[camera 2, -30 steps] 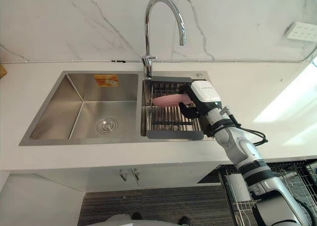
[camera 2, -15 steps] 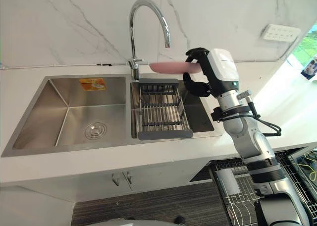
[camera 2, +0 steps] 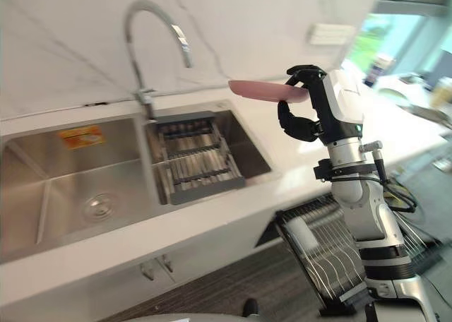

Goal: Walk over to the sink, pick up the cup, carry it to the dishwasher, place the cup inside the dishwasher, then close the dishwasher door

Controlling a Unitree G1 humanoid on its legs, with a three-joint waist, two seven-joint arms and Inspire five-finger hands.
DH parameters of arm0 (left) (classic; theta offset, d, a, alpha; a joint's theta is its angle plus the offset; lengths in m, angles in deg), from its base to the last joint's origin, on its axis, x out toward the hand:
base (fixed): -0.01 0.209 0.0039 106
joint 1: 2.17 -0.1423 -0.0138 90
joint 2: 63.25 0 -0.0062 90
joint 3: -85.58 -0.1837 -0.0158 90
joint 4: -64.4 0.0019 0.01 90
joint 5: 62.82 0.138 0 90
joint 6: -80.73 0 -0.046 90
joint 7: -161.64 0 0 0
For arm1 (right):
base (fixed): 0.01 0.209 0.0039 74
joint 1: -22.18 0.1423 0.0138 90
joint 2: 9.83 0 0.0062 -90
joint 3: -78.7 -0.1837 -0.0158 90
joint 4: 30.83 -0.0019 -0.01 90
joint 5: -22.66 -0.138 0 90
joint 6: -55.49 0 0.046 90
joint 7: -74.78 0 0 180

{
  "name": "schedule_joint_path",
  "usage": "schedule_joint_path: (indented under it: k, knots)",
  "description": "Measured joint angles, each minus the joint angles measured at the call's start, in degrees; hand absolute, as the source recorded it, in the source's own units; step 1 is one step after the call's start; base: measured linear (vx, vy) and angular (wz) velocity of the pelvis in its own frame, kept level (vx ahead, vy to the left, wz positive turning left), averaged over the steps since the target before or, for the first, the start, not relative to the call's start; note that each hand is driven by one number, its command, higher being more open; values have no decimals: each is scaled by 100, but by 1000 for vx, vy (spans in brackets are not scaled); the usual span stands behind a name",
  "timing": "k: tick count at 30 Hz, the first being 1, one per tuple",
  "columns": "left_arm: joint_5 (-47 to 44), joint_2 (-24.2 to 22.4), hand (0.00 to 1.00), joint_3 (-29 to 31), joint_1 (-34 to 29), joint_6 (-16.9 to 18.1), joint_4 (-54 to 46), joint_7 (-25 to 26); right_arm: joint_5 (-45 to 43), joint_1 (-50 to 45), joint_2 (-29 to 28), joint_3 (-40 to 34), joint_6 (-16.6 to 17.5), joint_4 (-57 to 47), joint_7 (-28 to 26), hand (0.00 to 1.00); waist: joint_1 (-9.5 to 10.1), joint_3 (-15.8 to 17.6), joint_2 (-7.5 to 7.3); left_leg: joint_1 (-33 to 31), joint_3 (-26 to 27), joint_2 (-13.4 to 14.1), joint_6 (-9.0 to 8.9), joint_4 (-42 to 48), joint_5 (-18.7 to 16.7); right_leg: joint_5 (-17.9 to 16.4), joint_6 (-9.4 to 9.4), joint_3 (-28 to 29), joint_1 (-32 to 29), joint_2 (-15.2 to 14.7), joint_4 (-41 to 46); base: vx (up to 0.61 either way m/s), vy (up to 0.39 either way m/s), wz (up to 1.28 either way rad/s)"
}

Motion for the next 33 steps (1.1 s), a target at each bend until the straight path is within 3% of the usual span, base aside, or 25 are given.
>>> schedule_joint_path:
  k: [1,2,3,4,5,6,7,8,10,13,14,18,22,27,33]
  knots:
    - [-23,-19,100,58,25,9,-24,20,16,-34,-33,9,6,8,77,0,8,63,118,150,330,158,-21,-95,29,-771,-606,-903,-151,-124,1148,-145,92,-135]
    - [-29,-13,100,80,43,7,-34,21,55,-29,-32,5,36,29,118,0,24,107,201,270,556,259,-44,-181,67,-1226,-662,-1381,-110,-262,1855,-146,127,-153]
    - [-140,24,100,76,77,5,-34,46,78,-26,-42,6,129,87,271,0,48,120,258,303,790,394,-100,-198,101,-1474,-564,-1784,31,-401,2277,-79,58,-131]
    - [-327,130,100,58,159,-32,-33,99,230,-23,-48,5,163,94,391,0,49,91,213,257,962,501,-157,-177,139,-1530,-420,-1928,294,-388,2023,-65,8,-105]
    - [-380,184,100,54,210,-66,-35,133,298,-19,-46,4,180,94,421,0,43,69,172,201,1018,541,-182,-153,156,-1522,-358,-1946,466,-347,1712,-29,-87,-75]
    - [-373,288,100,98,338,-174,-33,160,412,-17,-38,-7,201,102,470,0,31,18,57,109,1106,567,-210,-96,203,-1373,-177,-1956,845,-279,886,-11,-160,-49]
    - [-361,338,100,115,436,-241,-36,169,448,8,-19,-15,208,120,486,0,40,4,-43,70,1158,566,-219,-37,222,-1156,-116,-1954,1098,-289,370,-19,-235,-44]
    - [-332,356,100,115,515,-260,-53,170,448,70,-5,-36,219,148,485,0,46,4,-160,9,1176,565,-232,92,230,-789,-175,-1948,1277,-360,105,-21,-231,-24]
    - [-108,269,100,115,589,-234,-99,170,423,84,67,-273,251,150,482,0,22,4,-194,-166,1107,628,-286,283,262,-880,-35,-1951,1303,-299,-101,-57,-220,-6]
    - [44,-93,100,119,547,-233,-162,172,328,52,335,-854,195,149,412,0,11,36,-151,-361,880,632,-392,327,340,-1078,183,-1961,1295,-257,-255,-95,-122,5]
    - [-3,-195,100,233,527,-185,-177,213,242,-66,357,-1278,152,144,395,0,-8,45,-130,-413,831,626,-432,325,379,-1212,167,-1994,1281,-253,-266,-99,-66,13]
    - [23,-215,100,97,423,-169,-140,251,163,-405,359,-1797,6,161,390,0,-218,27,-30,-371,751,536,-421,0,613,-1348,139,-2053,1177,-284,-58,-81,-12,11]
    - [29,-153,100,-9,426,-138,-48,252,156,-599,358,-1769,-77,327,347,0,-337,24,-7,-310,755,427,-389,-219,735,-1337,148,-2056,1150,-328,-28,-24,53,2]
    - [25,-71,100,-204,519,-120,-21,223,153,-595,351,-1492,-187,1202,338,0,-347,104,29,-371,759,302,-333,-416,827,-1290,164,-2050,992,-406,47,-20,99,2]
    - [-35,-16,100,-576,827,-128,-29,101,138,-369,324,-1168,-291,2232,381,0,-356,554,332,-726,720,192,-182,-698,1060,-1103,93,-1992,456,-471,240,-46,89,4]
